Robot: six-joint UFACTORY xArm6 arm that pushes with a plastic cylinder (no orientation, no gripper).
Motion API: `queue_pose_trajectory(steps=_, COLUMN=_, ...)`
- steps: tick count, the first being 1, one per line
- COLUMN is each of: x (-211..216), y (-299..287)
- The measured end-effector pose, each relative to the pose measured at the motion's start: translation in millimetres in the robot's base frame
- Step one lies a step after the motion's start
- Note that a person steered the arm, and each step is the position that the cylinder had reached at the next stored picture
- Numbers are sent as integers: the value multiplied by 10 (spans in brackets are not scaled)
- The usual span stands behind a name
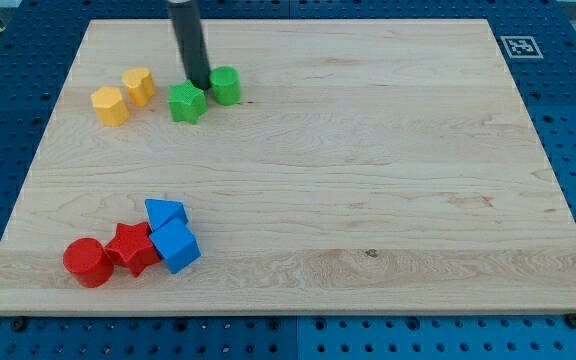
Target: Push the green star closer to the green circle
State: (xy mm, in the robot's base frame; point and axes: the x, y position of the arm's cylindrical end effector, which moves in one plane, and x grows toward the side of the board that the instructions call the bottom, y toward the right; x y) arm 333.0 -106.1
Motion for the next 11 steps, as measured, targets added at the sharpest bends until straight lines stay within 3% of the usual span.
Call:
queue_pose_trajectory(steps=2, x=151, y=694)
queue_pose_trajectory(steps=5, x=-33, y=403)
queue_pose_trajectory(steps=8, x=387, y=710)
queue_pose_trajectory(steps=10, x=807, y=293)
queue_pose_trajectory(steps=11, x=755, y=-212)
